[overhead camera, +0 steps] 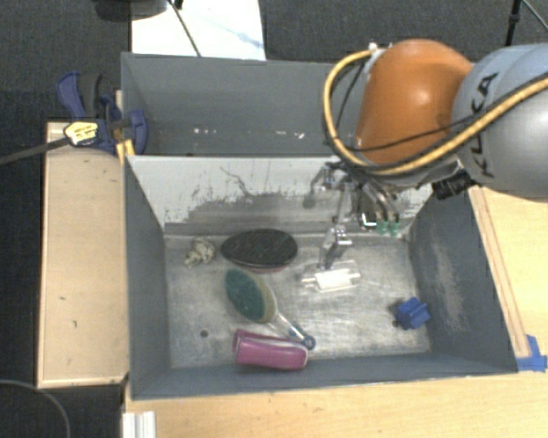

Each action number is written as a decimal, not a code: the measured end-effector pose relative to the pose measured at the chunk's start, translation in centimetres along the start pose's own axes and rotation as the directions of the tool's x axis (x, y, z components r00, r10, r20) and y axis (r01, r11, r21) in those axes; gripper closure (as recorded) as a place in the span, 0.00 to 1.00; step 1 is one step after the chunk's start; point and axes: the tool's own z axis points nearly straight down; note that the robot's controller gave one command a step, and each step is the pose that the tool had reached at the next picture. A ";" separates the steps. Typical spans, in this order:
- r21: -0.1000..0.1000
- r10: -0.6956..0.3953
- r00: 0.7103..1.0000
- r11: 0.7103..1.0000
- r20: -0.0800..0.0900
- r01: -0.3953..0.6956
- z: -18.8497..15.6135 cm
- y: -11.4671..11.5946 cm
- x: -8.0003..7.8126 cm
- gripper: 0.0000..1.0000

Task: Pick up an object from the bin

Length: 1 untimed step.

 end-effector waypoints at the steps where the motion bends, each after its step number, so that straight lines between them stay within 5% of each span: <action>1: 0.000 -0.200 0.980 0.980 0.009 0.200 13.3 6.7 0.3 0.00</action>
Offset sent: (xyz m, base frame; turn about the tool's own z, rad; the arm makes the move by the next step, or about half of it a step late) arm -0.0049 0.0649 -0.1317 -0.2004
